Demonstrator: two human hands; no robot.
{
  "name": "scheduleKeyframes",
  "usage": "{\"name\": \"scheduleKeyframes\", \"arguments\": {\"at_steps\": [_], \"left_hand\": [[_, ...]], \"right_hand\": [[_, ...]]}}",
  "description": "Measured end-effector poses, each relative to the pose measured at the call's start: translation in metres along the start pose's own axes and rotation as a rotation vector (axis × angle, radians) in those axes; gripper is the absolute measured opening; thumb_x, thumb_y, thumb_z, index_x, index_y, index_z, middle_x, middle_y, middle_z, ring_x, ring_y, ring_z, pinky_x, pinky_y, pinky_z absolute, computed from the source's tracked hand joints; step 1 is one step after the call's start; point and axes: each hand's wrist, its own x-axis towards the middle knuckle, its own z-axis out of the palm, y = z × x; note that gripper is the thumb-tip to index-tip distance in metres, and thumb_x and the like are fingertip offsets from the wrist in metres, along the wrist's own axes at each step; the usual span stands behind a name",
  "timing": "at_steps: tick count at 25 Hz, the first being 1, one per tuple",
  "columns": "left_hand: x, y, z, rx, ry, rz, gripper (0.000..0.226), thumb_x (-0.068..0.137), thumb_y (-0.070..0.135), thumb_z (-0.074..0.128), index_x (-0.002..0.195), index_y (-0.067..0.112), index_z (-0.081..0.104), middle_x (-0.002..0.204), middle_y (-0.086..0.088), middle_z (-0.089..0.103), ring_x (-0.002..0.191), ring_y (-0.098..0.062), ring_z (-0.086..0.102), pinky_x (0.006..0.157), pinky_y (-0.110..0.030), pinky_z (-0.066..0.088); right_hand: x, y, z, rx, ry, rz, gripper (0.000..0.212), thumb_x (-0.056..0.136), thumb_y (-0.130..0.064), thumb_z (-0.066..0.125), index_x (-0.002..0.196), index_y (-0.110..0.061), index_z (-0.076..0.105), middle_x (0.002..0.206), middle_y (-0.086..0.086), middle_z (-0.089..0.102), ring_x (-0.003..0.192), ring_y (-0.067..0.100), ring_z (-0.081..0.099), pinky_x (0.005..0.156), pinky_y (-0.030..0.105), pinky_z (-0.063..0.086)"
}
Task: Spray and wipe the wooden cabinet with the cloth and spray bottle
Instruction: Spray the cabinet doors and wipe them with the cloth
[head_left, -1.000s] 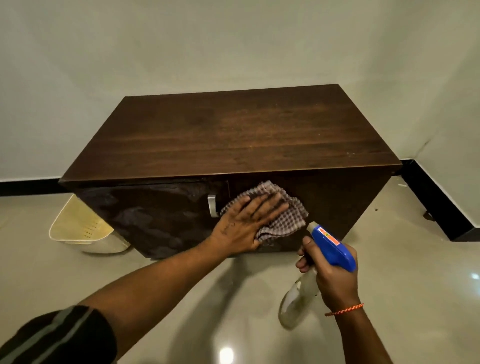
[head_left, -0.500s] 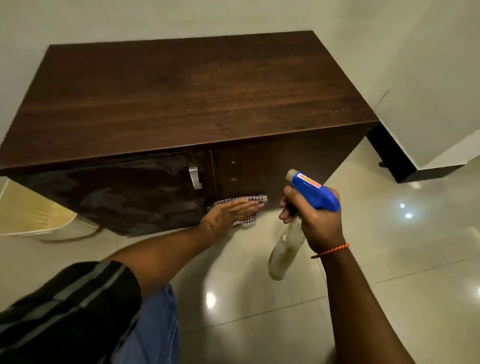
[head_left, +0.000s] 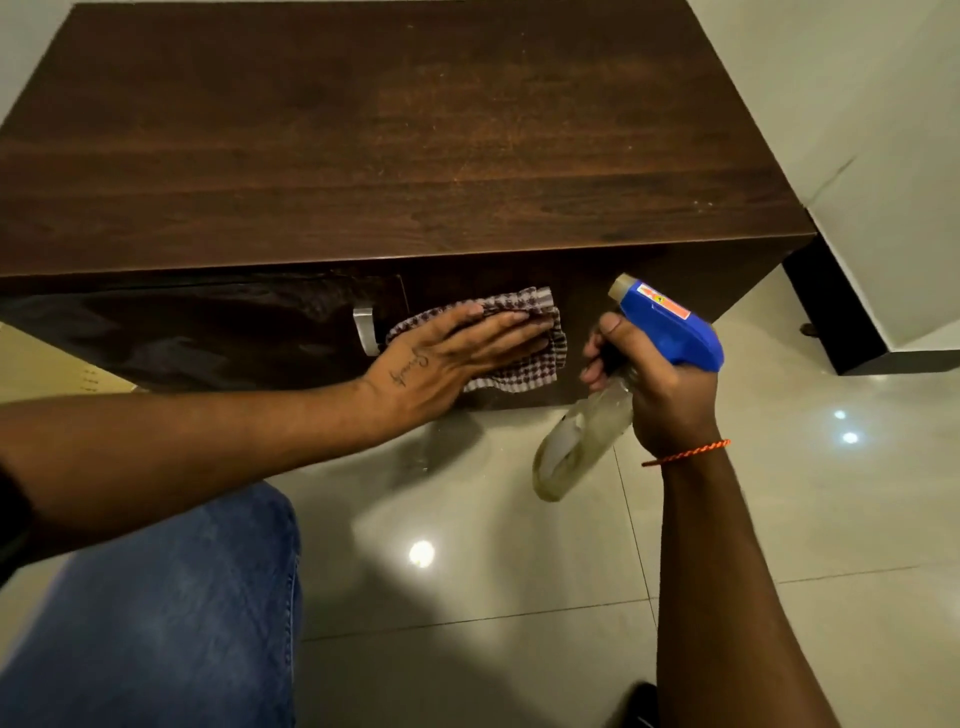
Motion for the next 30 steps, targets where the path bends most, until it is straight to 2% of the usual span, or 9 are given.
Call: {"name": "scheduleKeyframes", "arguments": {"at_steps": [4,6,8,11,16,20,24,27,30], "left_hand": [[-0.007,0.056,0.038,0.074,-0.212,0.122,0.083,0.095,0.017,0.031,0.158,0.012,-0.023,0.166,-0.011,-0.022,0.154,-0.031,-0.013,0.120,-0.054,-0.022],[-0.023,0.090,0.060,0.029,-0.334,0.221,0.085,0.098,0.026,0.029,0.151,0.005,-0.034,0.165,-0.010,-0.027,0.156,-0.018,-0.013,0.116,-0.056,-0.028],[-0.032,0.115,0.072,0.041,-0.444,0.280,0.086,0.103,0.028,0.032,0.147,0.005,-0.037,0.167,0.001,-0.023,0.155,-0.009,-0.008,0.117,-0.053,-0.027],[-0.028,0.121,0.066,0.126,-0.592,0.370,0.078,0.107,0.028,0.029,0.145,0.009,-0.036,0.167,0.005,-0.027,0.154,-0.012,-0.016,0.118,-0.039,-0.017],[-0.032,0.091,0.054,0.082,-0.532,0.283,0.082,0.102,0.028,0.026,0.145,0.011,-0.041,0.162,0.012,-0.029,0.154,-0.007,-0.013,0.118,-0.038,-0.014],[-0.027,0.050,0.023,0.081,-0.471,0.161,0.093,0.101,0.023,0.034,0.139,0.003,-0.049,0.155,0.002,-0.037,0.142,-0.017,-0.031,0.119,-0.043,-0.016],[-0.006,-0.006,-0.023,0.044,-0.405,0.050,0.091,0.099,0.020,0.038,0.150,0.022,-0.038,0.156,-0.004,-0.044,0.144,-0.021,-0.033,0.120,-0.051,-0.019],[0.010,-0.053,-0.061,0.092,-0.292,0.054,0.074,0.099,0.017,0.020,0.158,0.029,-0.022,0.162,0.001,-0.032,0.150,-0.016,-0.022,0.122,-0.051,-0.011],[0.013,-0.080,-0.084,0.188,-0.244,0.108,0.069,0.094,0.017,0.002,0.159,0.026,-0.021,0.163,-0.002,-0.030,0.151,-0.017,-0.019,0.121,-0.050,-0.014]], "right_hand": [[0.005,0.002,0.002,0.010,-0.044,-0.043,0.020,0.088,-0.032,0.063,0.076,-0.017,0.068,0.070,0.003,0.067,0.057,0.022,0.065,0.056,0.029,0.054],[0.002,0.005,0.002,0.013,-0.048,-0.030,0.020,0.087,-0.033,0.063,0.075,-0.017,0.068,0.070,0.003,0.067,0.058,0.021,0.065,0.056,0.028,0.054],[-0.002,0.007,0.001,0.012,-0.052,-0.012,0.021,0.087,-0.034,0.063,0.075,-0.016,0.067,0.070,0.002,0.067,0.058,0.019,0.065,0.056,0.026,0.054],[-0.004,0.005,0.004,0.006,-0.068,-0.005,0.022,0.086,-0.035,0.062,0.077,-0.015,0.066,0.070,0.001,0.066,0.058,0.017,0.065,0.056,0.025,0.054],[-0.001,-0.004,0.006,-0.013,-0.062,-0.023,0.026,0.086,-0.037,0.062,0.080,-0.012,0.065,0.072,0.004,0.066,0.058,0.018,0.066,0.055,0.025,0.055],[-0.001,-0.010,0.004,0.002,-0.043,-0.025,0.025,0.085,-0.038,0.063,0.079,-0.014,0.066,0.072,0.003,0.066,0.058,0.019,0.066,0.055,0.026,0.055],[-0.008,-0.015,0.004,0.030,-0.054,-0.036,0.021,0.086,-0.037,0.062,0.079,-0.017,0.066,0.072,-0.001,0.067,0.059,0.016,0.066,0.056,0.025,0.055],[-0.010,-0.018,0.001,0.033,-0.055,-0.036,0.018,0.092,-0.028,0.059,0.082,-0.015,0.064,0.073,-0.001,0.067,0.059,0.016,0.065,0.057,0.025,0.055],[-0.009,-0.021,-0.002,0.031,-0.058,-0.044,0.016,0.093,-0.025,0.058,0.084,-0.014,0.064,0.073,-0.001,0.066,0.060,0.016,0.065,0.057,0.024,0.055]]}}
